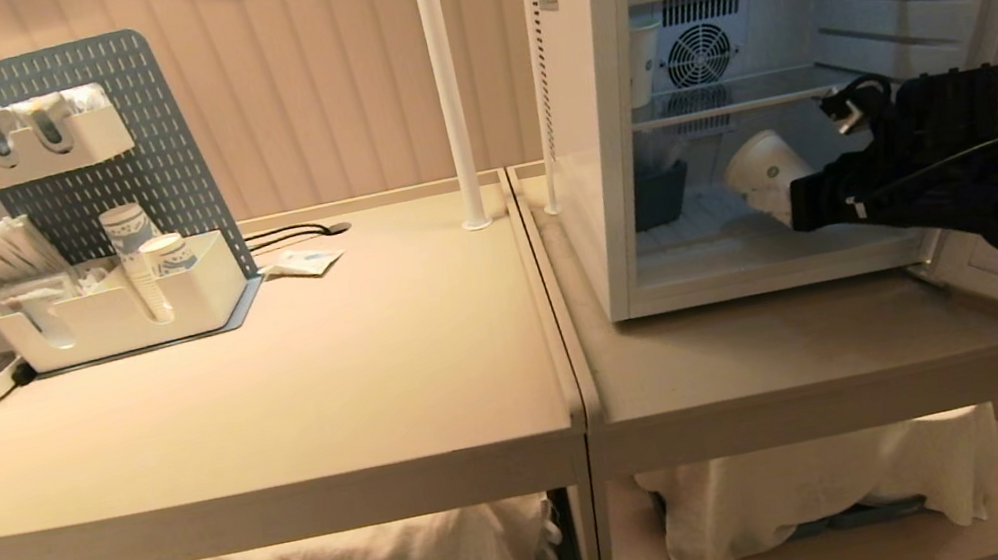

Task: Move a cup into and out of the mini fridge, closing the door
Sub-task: Put the paper cup in the freezer

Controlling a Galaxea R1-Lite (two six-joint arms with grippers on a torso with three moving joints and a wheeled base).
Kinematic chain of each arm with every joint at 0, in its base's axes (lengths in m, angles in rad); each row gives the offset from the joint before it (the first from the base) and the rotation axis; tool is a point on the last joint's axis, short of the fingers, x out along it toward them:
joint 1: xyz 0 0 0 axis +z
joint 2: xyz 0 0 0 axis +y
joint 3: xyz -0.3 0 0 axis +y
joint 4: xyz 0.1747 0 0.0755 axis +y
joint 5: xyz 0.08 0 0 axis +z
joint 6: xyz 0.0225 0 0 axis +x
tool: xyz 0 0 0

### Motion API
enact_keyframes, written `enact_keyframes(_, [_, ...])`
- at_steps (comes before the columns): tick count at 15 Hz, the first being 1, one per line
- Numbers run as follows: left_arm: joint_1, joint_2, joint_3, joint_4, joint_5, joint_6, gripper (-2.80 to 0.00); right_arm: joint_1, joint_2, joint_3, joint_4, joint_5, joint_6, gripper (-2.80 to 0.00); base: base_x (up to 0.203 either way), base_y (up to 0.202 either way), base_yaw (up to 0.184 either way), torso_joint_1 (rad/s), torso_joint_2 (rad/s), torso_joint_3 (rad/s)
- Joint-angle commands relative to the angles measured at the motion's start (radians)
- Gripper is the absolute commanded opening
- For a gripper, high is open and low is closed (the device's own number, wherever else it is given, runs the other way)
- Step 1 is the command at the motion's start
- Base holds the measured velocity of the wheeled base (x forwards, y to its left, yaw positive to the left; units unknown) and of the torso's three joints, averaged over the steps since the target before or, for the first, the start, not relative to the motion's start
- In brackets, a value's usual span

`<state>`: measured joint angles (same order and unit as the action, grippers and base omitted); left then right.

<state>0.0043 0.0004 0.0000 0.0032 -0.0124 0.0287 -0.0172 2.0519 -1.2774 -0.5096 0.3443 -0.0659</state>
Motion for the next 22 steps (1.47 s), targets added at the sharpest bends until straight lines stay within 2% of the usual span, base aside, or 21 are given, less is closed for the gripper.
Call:
enact_keyframes(1, [0.0, 0.0, 0.0, 0.0, 0.0, 0.0, -2.8, 0.0, 0.039, -0.011, -0.023, 0.002, -0.002, -2.8, 0.0, 0.0, 0.0, 0.0, 0.0, 0.0])
enact_keyframes(4, [0.0, 0.0, 0.0, 0.0, 0.0, 0.0, -2.8, 0.0, 0.075, -0.033, -0.046, 0.002, -0.002, -2.8, 0.0, 0.0, 0.0, 0.0, 0.0, 0.0])
enact_keyframes(13, [0.0, 0.0, 0.0, 0.0, 0.0, 0.0, -2.8, 0.0, 0.182, -0.213, -0.061, 0.002, -0.001, -2.8, 0.0, 0.0, 0.0, 0.0, 0.0, 0.0])
enact_keyframes(14, [0.0, 0.0, 0.0, 0.001, 0.0, 0.0, -2.8, 0.0, 0.186, -0.218, -0.064, 0.002, -0.002, 0.0, 0.0, 0.0, 0.0, 0.0, 0.0, 0.0])
enact_keyframes(22, [0.0, 0.0, 0.0, 0.0, 0.0, 0.0, -2.8, 0.001, 0.196, -0.2, -0.064, 0.003, -0.006, 0.0, 0.0, 0.0, 0.0, 0.0, 0.0, 0.0])
